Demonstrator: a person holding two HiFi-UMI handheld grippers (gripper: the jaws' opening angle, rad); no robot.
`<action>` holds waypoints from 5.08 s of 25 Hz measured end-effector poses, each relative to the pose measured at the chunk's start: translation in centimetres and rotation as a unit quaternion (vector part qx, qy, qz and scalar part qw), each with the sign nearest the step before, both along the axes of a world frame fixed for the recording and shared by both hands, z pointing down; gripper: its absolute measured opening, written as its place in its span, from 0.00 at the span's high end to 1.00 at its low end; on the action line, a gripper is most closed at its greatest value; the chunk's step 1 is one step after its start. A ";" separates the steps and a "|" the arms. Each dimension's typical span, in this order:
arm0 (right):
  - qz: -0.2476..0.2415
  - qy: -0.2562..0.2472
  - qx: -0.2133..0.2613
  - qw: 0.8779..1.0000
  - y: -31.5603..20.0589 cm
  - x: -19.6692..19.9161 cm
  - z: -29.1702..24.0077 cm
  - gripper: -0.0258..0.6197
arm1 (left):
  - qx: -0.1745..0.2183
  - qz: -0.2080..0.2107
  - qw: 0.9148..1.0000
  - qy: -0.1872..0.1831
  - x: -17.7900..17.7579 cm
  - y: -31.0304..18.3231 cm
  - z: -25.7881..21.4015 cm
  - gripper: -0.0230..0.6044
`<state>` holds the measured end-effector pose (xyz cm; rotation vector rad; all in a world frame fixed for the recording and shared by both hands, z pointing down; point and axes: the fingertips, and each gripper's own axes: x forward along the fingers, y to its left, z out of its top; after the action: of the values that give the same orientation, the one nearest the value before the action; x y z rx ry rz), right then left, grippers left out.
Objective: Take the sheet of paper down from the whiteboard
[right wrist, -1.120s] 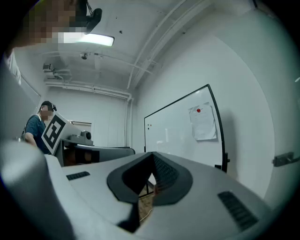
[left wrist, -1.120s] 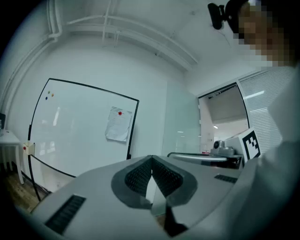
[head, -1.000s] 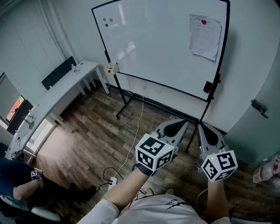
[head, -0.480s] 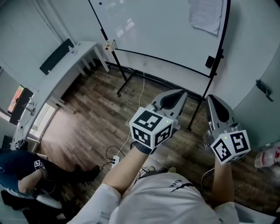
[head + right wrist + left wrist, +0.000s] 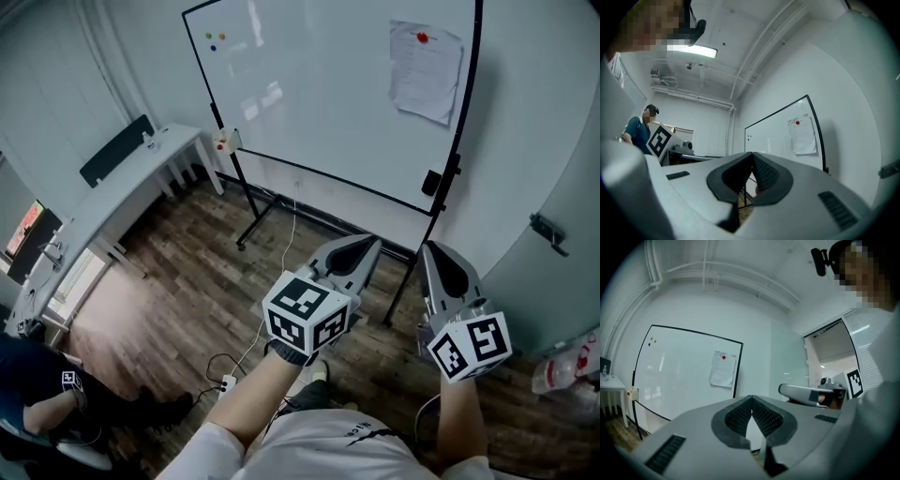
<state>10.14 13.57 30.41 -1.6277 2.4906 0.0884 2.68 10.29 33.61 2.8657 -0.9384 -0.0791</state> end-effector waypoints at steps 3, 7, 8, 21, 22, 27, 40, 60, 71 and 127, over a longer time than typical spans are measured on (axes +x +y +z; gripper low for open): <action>0.007 0.005 0.002 1.000 -1.5 0.5 -0.3 0.94 | 0.004 0.008 1.000 0.003 0.9 -1.5 -0.2 0.94; 0.019 0.011 0.001 1.000 -4.4 1.1 0.0 0.94 | 0.011 0.015 1.000 0.005 1.7 -4.7 -0.3 0.94; 0.022 0.013 0.002 1.000 -5.3 1.3 0.0 0.94 | 0.012 0.018 1.000 0.007 1.9 -5.7 -0.3 0.94; 0.085 0.020 0.010 0.996 -21.1 2.9 -2.3 0.94 | 0.039 0.048 0.998 0.003 3.3 -22.6 -2.4 0.94; 0.091 0.021 0.012 0.996 -22.2 3.0 -2.5 0.94 | 0.039 0.053 0.998 0.000 3.5 -23.8 -2.5 0.94; 0.116 0.030 0.026 0.992 -27.1 3.5 -3.6 0.94 | 0.053 0.073 0.996 -0.005 4.4 -29.0 -3.2 0.94; 0.131 0.103 0.070 0.984 -37.9 9.2 -7.2 0.94 | 0.073 0.053 0.996 0.013 9.6 -40.1 -5.9 0.94; 0.157 0.233 0.164 0.946 -47.9 13.4 -14.2 0.81 | 0.095 -0.027 0.995 0.029 13.8 -51.2 -9.3 0.84; 0.225 0.302 0.181 0.909 -49.6 13.7 -16.8 0.74 | 0.085 0.035 0.996 0.013 16.1 -53.3 -9.3 0.79; 0.145 0.125 0.108 0.976 -46.4 10.3 -11.2 0.76 | 0.052 0.016 0.998 -0.027 7.4 -50.2 -3.4 0.94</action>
<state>20.46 -32.87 19.16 -1.9711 2.2859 0.6133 10.12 -39.93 30.18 2.9923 -0.9243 -0.0485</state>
